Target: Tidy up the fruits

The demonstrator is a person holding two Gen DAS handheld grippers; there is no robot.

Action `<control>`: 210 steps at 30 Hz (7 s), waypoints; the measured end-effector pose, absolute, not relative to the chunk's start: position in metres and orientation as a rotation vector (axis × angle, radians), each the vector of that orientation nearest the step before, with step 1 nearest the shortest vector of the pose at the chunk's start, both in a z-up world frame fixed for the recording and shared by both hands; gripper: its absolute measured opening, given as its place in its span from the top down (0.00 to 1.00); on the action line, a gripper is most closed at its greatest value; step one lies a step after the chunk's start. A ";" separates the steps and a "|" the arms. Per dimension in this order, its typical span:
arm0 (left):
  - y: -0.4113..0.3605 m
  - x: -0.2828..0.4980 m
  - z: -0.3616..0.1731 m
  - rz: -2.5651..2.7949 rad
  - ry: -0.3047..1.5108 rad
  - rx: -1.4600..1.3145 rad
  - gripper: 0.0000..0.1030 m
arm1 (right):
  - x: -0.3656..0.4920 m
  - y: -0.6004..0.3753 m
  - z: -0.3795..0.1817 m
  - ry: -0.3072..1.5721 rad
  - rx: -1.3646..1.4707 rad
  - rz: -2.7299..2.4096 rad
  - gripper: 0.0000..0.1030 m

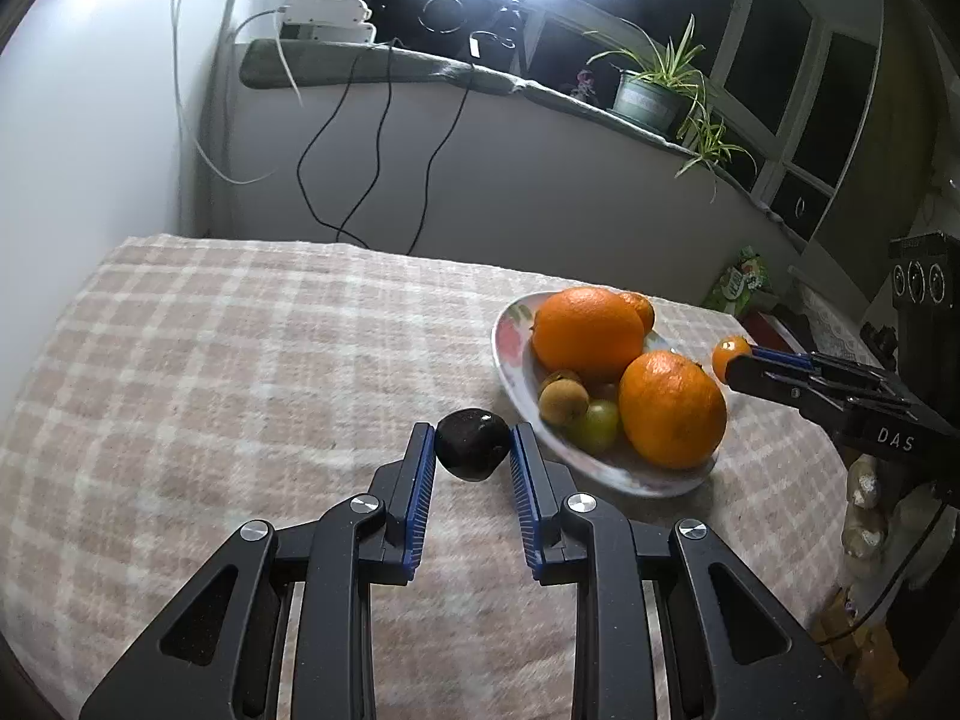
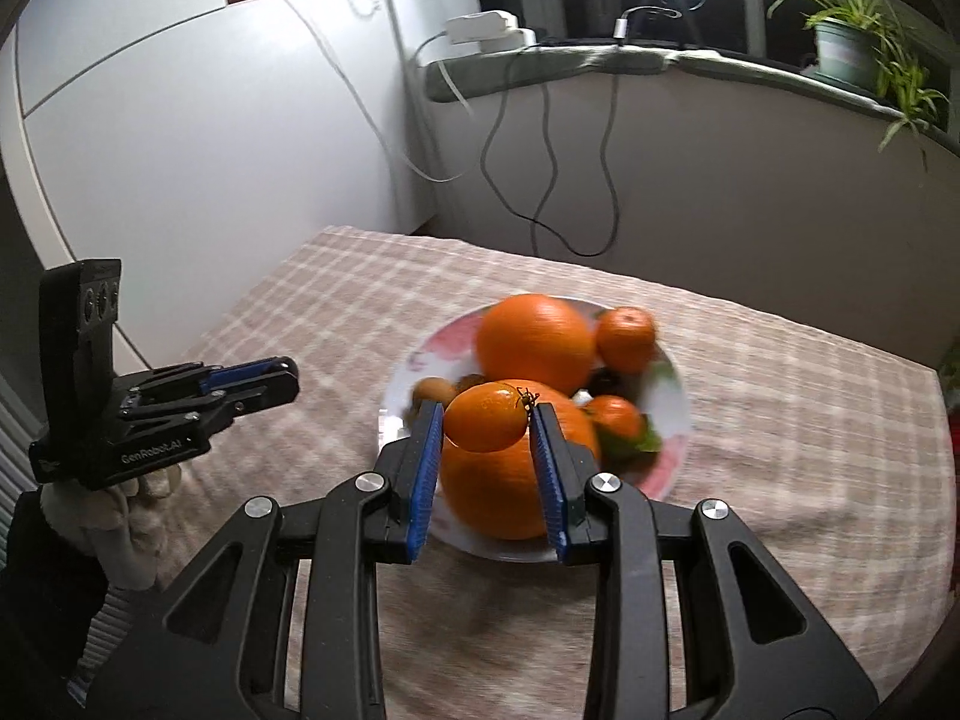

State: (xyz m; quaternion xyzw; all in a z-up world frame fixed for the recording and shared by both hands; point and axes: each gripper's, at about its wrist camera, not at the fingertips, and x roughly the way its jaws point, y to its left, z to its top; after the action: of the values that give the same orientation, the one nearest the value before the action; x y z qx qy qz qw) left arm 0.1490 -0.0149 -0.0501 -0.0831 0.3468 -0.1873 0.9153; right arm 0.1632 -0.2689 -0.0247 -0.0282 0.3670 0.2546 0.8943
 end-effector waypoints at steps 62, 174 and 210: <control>-0.075 0.207 -0.047 -0.436 0.737 -0.103 0.77 | 0.188 -0.311 -0.057 0.829 -0.039 0.483 0.70; -0.079 0.041 -0.005 -0.222 0.518 -0.024 0.16 | 0.032 -0.319 -0.008 0.593 0.017 0.325 0.00; -0.075 0.045 -0.014 -0.225 0.541 -0.045 0.16 | 0.037 -0.312 -0.017 0.617 0.022 0.326 0.00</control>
State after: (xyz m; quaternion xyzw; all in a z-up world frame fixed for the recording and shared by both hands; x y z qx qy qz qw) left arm 0.0451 -0.0753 -0.0139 -0.0221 0.2667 -0.1111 0.9571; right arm 0.0370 -0.3124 -0.0168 0.0106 0.3021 0.1599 0.9397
